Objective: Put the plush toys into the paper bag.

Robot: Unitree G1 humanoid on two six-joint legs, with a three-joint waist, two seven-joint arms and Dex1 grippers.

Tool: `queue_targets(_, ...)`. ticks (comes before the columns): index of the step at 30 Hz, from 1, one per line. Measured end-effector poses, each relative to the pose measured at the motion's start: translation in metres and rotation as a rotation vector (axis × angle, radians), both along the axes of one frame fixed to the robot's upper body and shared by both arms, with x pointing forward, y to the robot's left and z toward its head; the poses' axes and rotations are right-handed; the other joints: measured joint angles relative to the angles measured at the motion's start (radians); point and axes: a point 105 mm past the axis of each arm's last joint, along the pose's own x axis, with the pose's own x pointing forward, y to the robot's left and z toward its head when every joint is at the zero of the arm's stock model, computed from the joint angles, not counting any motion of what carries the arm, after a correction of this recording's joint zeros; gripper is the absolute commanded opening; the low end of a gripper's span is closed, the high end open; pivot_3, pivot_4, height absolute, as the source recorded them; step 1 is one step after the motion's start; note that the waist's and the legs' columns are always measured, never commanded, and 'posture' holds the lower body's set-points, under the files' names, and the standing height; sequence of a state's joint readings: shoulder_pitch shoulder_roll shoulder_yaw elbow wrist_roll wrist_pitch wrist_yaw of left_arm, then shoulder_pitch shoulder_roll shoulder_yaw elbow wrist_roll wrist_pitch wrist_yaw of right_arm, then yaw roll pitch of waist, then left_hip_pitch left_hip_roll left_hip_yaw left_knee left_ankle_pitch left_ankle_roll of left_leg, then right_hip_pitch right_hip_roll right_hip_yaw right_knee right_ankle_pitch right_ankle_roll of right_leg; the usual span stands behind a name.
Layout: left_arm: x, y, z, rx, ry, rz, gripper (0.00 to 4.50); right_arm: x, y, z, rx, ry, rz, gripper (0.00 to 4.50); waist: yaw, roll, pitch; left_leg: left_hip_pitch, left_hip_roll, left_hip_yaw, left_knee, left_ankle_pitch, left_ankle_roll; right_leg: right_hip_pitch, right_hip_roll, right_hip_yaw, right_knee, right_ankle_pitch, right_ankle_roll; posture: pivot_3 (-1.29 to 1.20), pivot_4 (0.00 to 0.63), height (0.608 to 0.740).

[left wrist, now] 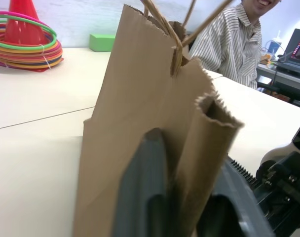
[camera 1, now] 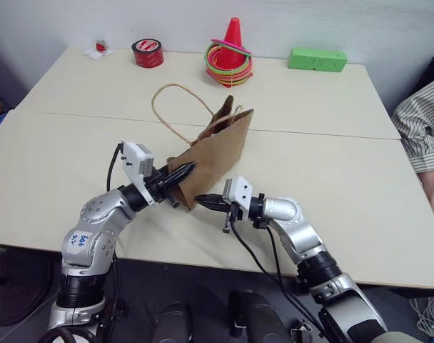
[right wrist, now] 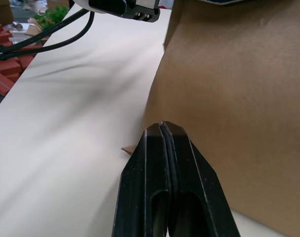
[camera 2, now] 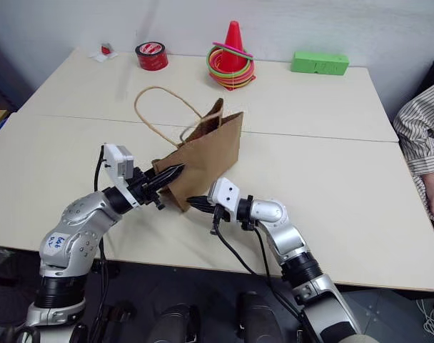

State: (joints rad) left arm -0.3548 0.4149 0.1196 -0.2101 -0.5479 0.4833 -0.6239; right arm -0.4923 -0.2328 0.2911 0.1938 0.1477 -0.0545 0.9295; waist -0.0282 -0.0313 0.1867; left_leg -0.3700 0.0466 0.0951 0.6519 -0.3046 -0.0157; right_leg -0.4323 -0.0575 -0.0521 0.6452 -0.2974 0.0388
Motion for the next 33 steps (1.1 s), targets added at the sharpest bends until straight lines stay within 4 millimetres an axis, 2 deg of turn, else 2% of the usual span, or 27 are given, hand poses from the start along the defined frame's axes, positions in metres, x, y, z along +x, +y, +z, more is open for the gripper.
queue_targets(2, 0.000, 0.000, 0.003, 0.012, 0.002, -0.070, 0.03, -0.005, -0.019, 0.002, 0.010, 0.005, -0.021, 0.00, 0.003, 0.000, 0.000, -0.001, 0.000, -0.001, 0.000, 0.000, 0.000, 0.000, 0.000, -0.001, -0.001, 0.000, 0.000, 0.00, 0.150, 0.740)
queue_targets(4, -0.006, 0.005, 0.008, 0.025, 0.010, -0.169, 0.03, -0.013, -0.047, 0.009, 0.012, 0.007, -0.047, 0.00, 0.005, 0.000, 0.000, -0.001, 0.000, -0.001, 0.000, 0.000, 0.001, 0.001, 0.000, -0.001, -0.001, 0.000, 0.000, 0.00, 0.150, 0.740)
queue_targets(8, -0.029, 0.009, 0.016, 0.111, 0.026, -0.468, 0.03, -0.033, -0.115, 0.028, -0.029, 0.006, -0.132, 0.00, 0.006, 0.001, 0.001, 0.000, -0.001, -0.001, 0.000, -0.002, 0.002, 0.003, 0.000, -0.002, -0.006, 0.000, 0.000, 0.00, 0.150, 0.740)
queue_targets(11, -0.036, 0.012, 0.007, 0.194, 0.015, -0.647, 0.03, -0.045, -0.161, 0.037, -0.072, -0.017, -0.228, 0.00, 0.009, 0.001, 0.001, 0.002, -0.001, -0.001, 0.000, -0.002, 0.004, 0.005, 0.002, -0.002, -0.006, 0.000, 0.000, 0.00, 0.150, 0.740)
queue_targets(13, -0.034, 0.014, -0.002, 0.236, 0.023, -0.707, 0.03, -0.052, -0.182, 0.035, -0.131, -0.034, -0.250, 0.00, 0.006, 0.001, 0.001, 0.002, -0.001, 0.000, 0.000, -0.003, 0.005, 0.005, 0.003, -0.001, -0.006, 0.000, 0.000, 0.00, 0.150, 0.740)
queue_targets(16, -0.023, 0.016, -0.008, 0.292, -0.006, -0.732, 0.03, -0.057, -0.200, 0.027, -0.168, -0.033, -0.280, 0.00, 0.003, 0.001, 0.001, 0.002, 0.000, 0.000, 0.001, -0.003, 0.005, 0.005, 0.005, -0.001, -0.005, 0.000, 0.000, 0.00, 0.150, 0.740)
queue_targets(19, -0.009, 0.016, -0.009, 0.336, -0.060, -0.696, 0.03, -0.060, -0.207, 0.019, -0.181, -0.023, -0.292, 0.00, 0.002, 0.001, 0.001, 0.002, 0.001, 0.000, 0.002, -0.003, 0.005, 0.004, 0.005, 0.000, -0.004, 0.000, 0.001, 0.00, 0.150, 0.740)
queue_targets(21, -0.005, 0.019, -0.010, 0.346, -0.056, -0.677, 0.46, -0.061, -0.207, 0.018, -0.164, -0.018, -0.304, 0.00, 0.001, 0.001, 0.001, 0.002, 0.001, 0.000, 0.003, -0.002, 0.004, 0.004, 0.005, 0.000, -0.003, 0.000, 0.001, 0.00, 0.150, 0.740)
queue_targets(24, -0.003, 0.021, -0.011, 0.361, -0.061, -0.661, 1.30, -0.063, -0.204, 0.023, -0.106, -0.014, -0.314, 0.64, 0.002, 0.001, 0.001, 0.001, 0.001, 0.000, 0.004, -0.002, 0.003, 0.004, 0.005, 0.000, -0.002, 0.000, 0.001, 0.00, 0.150, 0.740)
queue_targets(27, -0.002, 0.031, -0.008, 0.398, -0.105, -0.574, 2.28, -0.066, -0.199, 0.031, -0.073, -0.028, -0.297, 1.70, -0.001, 0.001, 0.001, 0.002, 0.001, 0.000, 0.005, -0.002, 0.004, 0.004, 0.004, 0.001, -0.001, 0.000, 0.001, 0.00, 0.150, 0.740)
queue_targets(33, -0.018, 0.090, -0.007, 0.439, -0.064, -0.301, 4.16, -0.065, -0.207, 0.044, -0.095, -0.051, -0.281, 3.81, 0.001, 0.002, 0.001, 0.003, 0.002, 0.000, 0.004, -0.004, 0.005, 0.004, 0.003, 0.001, 0.000, 0.000, 0.000, 0.00, 0.150, 0.740)
